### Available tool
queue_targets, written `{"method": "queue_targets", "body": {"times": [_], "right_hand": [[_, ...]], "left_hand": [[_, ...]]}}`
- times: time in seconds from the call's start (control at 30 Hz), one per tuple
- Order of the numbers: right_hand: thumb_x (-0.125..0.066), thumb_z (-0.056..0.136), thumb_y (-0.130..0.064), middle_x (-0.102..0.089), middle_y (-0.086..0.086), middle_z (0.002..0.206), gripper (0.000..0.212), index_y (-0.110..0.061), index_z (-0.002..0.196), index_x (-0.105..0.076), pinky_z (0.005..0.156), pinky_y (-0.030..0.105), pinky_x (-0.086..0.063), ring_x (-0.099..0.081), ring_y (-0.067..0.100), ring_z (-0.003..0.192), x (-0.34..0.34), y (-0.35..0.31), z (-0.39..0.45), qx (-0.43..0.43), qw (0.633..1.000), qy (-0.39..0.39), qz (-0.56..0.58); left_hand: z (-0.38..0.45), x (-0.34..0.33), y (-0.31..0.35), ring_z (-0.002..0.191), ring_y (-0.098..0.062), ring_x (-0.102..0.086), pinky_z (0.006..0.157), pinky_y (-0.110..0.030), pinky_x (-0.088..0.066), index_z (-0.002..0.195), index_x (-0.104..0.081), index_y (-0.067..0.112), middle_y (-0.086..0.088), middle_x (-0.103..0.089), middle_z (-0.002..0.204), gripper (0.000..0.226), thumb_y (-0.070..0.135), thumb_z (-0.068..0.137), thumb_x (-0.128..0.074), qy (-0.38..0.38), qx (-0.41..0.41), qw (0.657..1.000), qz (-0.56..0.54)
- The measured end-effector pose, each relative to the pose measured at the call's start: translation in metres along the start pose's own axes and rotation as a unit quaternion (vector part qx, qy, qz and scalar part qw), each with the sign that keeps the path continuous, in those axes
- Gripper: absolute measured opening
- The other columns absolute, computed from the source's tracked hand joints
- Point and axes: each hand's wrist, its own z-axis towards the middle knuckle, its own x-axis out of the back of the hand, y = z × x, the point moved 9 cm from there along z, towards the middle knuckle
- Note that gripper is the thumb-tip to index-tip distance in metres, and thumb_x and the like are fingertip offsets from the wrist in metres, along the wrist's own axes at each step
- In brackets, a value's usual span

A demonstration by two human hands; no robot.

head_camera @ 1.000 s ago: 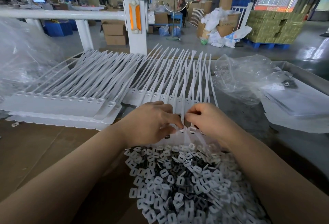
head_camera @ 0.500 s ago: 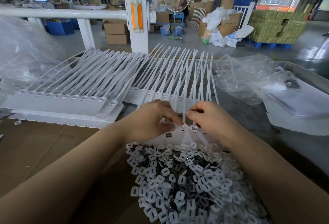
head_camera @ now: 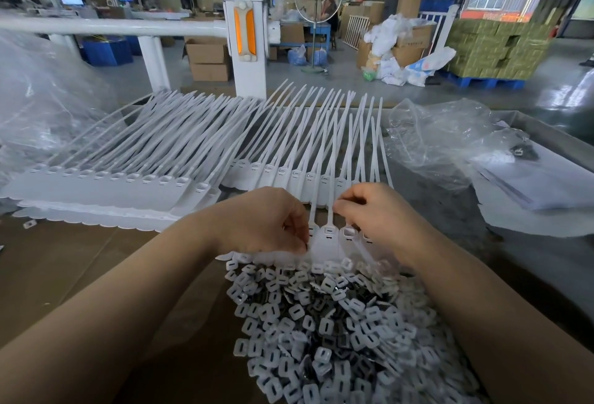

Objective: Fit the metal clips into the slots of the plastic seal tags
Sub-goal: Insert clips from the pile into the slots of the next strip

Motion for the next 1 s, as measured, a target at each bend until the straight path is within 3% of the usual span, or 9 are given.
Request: {"method": "queue_targets", "body": {"times": [0.1, 0.23, 0.3, 0.4, 0.57, 0.67, 0.77, 0.87, 1.0], "right_hand": [[-0.061, 0.095, -0.032, -0.068, -0.010, 0.076, 0.009, -0.033, 0.088, -0.066, 0.059, 0.022, -0.050, -0.067, 0.010, 0.070, 0.000, -0.001, -0.001, 0.004, 1.000, 0.002, -0.004], [-0.066, 0.092, -0.033, -0.068, -0.011, 0.077, 0.009, -0.033, 0.083, -0.067, 0.054, 0.010, -0.046, -0.064, 0.000, 0.068, -0.002, -0.019, -0.005, 0.075, 0.996, -0.027, -0.038], [-0.071, 0.086, -0.033, -0.070, -0.013, 0.079, 0.007, -0.034, 0.080, -0.069, 0.060, 0.015, -0.051, -0.064, 0.002, 0.068, -0.015, -0.033, -0.014, 0.122, 0.984, -0.120, -0.038], [-0.076, 0.082, -0.033, -0.070, -0.016, 0.081, 0.004, -0.035, 0.082, -0.072, 0.064, 0.020, -0.052, -0.061, 0.001, 0.069, -0.040, -0.047, -0.038, 0.170, 0.942, -0.282, -0.061], [-0.081, 0.080, -0.030, -0.069, -0.003, 0.092, 0.012, -0.033, 0.090, -0.076, 0.084, 0.045, -0.053, -0.062, 0.024, 0.087, -0.055, -0.056, -0.062, 0.192, 0.892, -0.401, -0.078], [-0.084, 0.077, -0.032, -0.068, 0.006, 0.095, 0.021, -0.032, 0.096, -0.076, 0.077, 0.039, -0.052, -0.063, 0.022, 0.085, -0.059, -0.054, -0.064, 0.183, 0.886, -0.414, -0.102], [-0.083, 0.079, -0.029, -0.068, 0.001, 0.090, 0.023, -0.032, 0.100, -0.075, 0.069, 0.028, -0.051, -0.061, 0.010, 0.076, -0.057, -0.050, -0.061, 0.171, 0.891, -0.407, -0.111], [-0.079, 0.083, -0.021, -0.066, -0.002, 0.086, 0.023, -0.029, 0.104, -0.075, 0.067, 0.023, -0.049, -0.058, 0.003, 0.071, -0.054, -0.048, -0.060, 0.161, 0.893, -0.407, -0.106], [-0.081, 0.081, -0.023, -0.064, -0.009, 0.079, 0.022, -0.032, 0.101, -0.076, 0.066, 0.023, -0.048, -0.057, 0.001, 0.068, -0.056, -0.048, -0.059, 0.163, 0.894, -0.402, -0.114]], "left_hand": [[0.001, -0.004, 0.003, 0.078, 0.012, -0.060, 0.063, -0.006, -0.041, 0.081, -0.066, 0.036, 0.020, -0.067, 0.078, 0.009, 0.028, 0.083, -0.069, -0.013, -0.005, 0.999, 0.031], [0.001, -0.007, 0.005, 0.077, 0.005, -0.060, 0.067, -0.011, -0.044, 0.087, -0.066, 0.032, 0.016, -0.065, 0.081, 0.004, 0.028, 0.085, -0.066, -0.023, -0.014, 0.998, 0.050], [0.000, -0.008, 0.005, 0.077, 0.002, -0.060, 0.070, -0.015, -0.047, 0.092, -0.066, 0.028, 0.013, -0.065, 0.083, 0.006, 0.030, 0.087, -0.066, -0.036, -0.021, 0.998, 0.050], [-0.001, -0.011, 0.007, 0.073, 0.005, -0.059, 0.066, -0.010, -0.044, 0.094, -0.064, 0.030, 0.014, -0.064, 0.081, 0.012, 0.035, 0.085, -0.071, -0.055, -0.029, 0.998, 0.030], [-0.002, -0.006, 0.006, 0.068, 0.004, -0.057, 0.060, -0.009, -0.041, 0.085, -0.065, 0.030, 0.013, -0.063, 0.075, 0.009, 0.031, 0.083, -0.074, -0.063, -0.029, 0.998, -0.004], [-0.004, -0.007, 0.003, 0.069, -0.001, -0.061, 0.060, -0.011, -0.044, 0.084, -0.067, 0.029, 0.008, -0.067, 0.078, 0.010, 0.025, 0.081, -0.076, -0.081, -0.021, 0.996, -0.012], [-0.004, -0.008, 0.003, 0.075, -0.011, -0.065, 0.069, -0.021, -0.051, 0.085, -0.068, 0.027, 0.004, -0.068, 0.080, 0.011, 0.022, 0.081, -0.077, -0.093, -0.020, 0.995, -0.028], [-0.004, -0.007, 0.004, 0.071, 0.002, -0.060, 0.067, -0.015, -0.045, 0.083, -0.068, 0.028, 0.012, -0.065, 0.076, 0.012, 0.022, 0.081, -0.078, -0.091, -0.024, 0.995, -0.046], [-0.003, -0.008, 0.003, 0.070, 0.004, -0.058, 0.064, -0.009, -0.040, 0.081, -0.067, 0.030, 0.017, -0.064, 0.074, 0.012, 0.023, 0.081, -0.077, -0.090, -0.025, 0.994, -0.056]]}}
